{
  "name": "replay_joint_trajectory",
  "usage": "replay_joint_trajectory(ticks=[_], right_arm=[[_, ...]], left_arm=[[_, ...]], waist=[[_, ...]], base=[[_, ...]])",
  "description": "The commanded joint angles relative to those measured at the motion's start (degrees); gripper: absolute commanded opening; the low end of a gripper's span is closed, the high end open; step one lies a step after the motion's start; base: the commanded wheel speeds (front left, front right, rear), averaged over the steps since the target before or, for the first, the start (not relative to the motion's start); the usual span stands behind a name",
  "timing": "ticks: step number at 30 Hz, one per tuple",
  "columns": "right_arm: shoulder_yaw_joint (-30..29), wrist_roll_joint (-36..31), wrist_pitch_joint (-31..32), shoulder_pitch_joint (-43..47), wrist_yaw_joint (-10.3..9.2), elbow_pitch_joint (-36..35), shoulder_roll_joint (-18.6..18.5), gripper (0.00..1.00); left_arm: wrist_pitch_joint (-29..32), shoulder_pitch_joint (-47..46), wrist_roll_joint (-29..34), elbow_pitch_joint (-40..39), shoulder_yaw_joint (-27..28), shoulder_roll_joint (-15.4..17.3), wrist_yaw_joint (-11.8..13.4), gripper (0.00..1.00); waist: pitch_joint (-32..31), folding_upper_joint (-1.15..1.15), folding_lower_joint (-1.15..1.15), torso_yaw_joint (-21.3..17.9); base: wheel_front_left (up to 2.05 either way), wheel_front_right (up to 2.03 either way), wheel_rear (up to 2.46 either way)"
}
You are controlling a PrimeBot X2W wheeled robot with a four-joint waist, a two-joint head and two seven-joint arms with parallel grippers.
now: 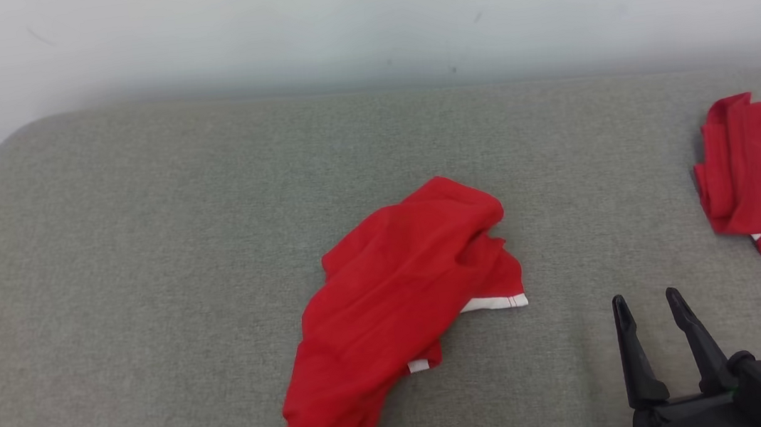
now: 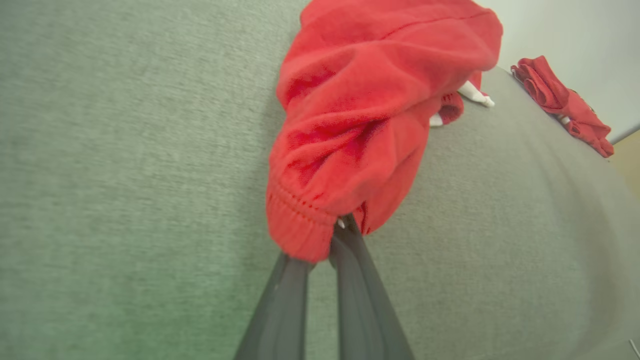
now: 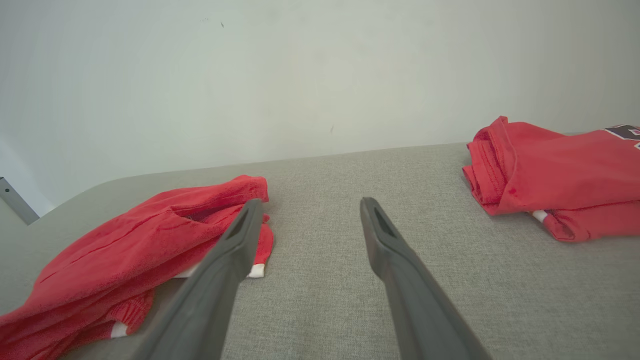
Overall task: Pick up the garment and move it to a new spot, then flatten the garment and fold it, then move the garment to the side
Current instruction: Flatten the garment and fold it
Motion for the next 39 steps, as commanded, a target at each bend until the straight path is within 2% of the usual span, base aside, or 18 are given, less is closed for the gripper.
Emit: replay_joint_trajectory(ticks=[1, 5, 8, 11, 14, 15, 16, 17, 21, 30, 38, 39], right_arm=[[0.1, 0.4, 0.0, 0.4, 0.02, -0.1, 0.0, 1.00], [0.8, 0.2, 0.0, -0.8, 0.02, 0.3, 0.0, 1.00], [1.7, 0.6, 0.0, -1.5, 0.02, 1.6, 0.0, 1.00], [2.9, 0.7, 0.0, -2.2, 0.02, 3.5, 0.0, 1.00], [3.8, 1.0, 0.0, -2.8, 0.02, 5.6, 0.0, 1.00], [4.1, 1.2, 0.0, -2.8, 0.02, 6.5, 0.0, 1.00], [4.4, 1.2, 0.0, -2.9, 0.02, 7.5, 0.0, 1.00], [4.7, 1.2, 0.0, -3.3, 0.02, 8.3, 0.0, 1.00], [5.8, 1.6, 0.0, -5.0, 0.02, 11.5, -0.6, 1.00], [9.3, 3.5, 0.0, -8.5, 0.02, 19.9, -1.5, 1.00], [12.6, 3.6, 0.0, -12.3, 0.02, 29.6, -1.6, 1.00], [12.9, 3.3, 0.0, -12.8, 0.02, 30.9, -1.6, 0.89]], left_arm=[[-0.2, -1.1, 0.1, -0.5, 1.1, 1.2, 0.1, 0.00], [-0.2, -2.2, 2.4, -2.4, 4.6, 5.4, 0.1, 0.00], [-0.2, -3.1, 4.5, -3.2, 5.0, 7.4, 0.1, 0.00], [-0.1, -3.1, 5.5, -2.6, 3.4, 7.4, 0.1, 0.00], [-0.1, -3.4, 5.0, -1.0, 2.3, 5.7, 0.2, 0.00], [-0.1, -3.2, 4.8, -0.3, 2.1, 5.1, 0.3, 0.45], [-0.1, -3.0, 4.6, 0.6, 2.1, 4.6, 0.3, 0.96], [-0.1, -2.9, 4.6, 1.2, 2.1, 4.1, 0.3, 1.00], [-0.1, -1.8, 4.0, 2.5, 3.3, 1.8, 0.2, 1.00], [-0.2, 2.3, 6.2, -3.0, 7.6, -2.1, 0.1, 1.00], [-0.2, 5.9, 13.6, -9.6, 15.9, -6.3, 0.1, 1.00], [-0.2, 6.2, 14.0, -9.9, 16.6, -6.7, 0.1, 1.00]], waist=[[0.1, 0.00, 0.00, 0.6], [0.3, 0.00, 0.00, 1.7], [0.5, 0.00, 0.00, 2.1], [0.8, 0.00, 0.00, 2.2], [0.8, 0.00, 0.00, 2.4], [0.8, 0.00, 0.00, 2.5], [0.8, 0.00, 0.00, 2.7], [0.7, 0.00, 0.00, 2.9], [0.6, 0.00, 0.00, 4.2], [-0.4, 0.00, 0.00, 7.5], [-1.1, 0.00, 0.00, 9.4], [-1.1, 0.00, 0.00, 9.5]], base=[[0.00, 0.00, 0.00], [0.00, 0.00, 0.00], [0.00, 0.00, 0.00], [0.00, 0.00, 0.00], [0.00, 0.00, 0.00], [0.00, 0.00, 0.00], [0.00, 0.00, 0.00], [0.00, 0.00, 0.00], [0.00, 0.00, 0.00], [0.00, 0.00, 0.00], [0.00, 0.00, 0.00], [0.00, 0.00, 0.00]])
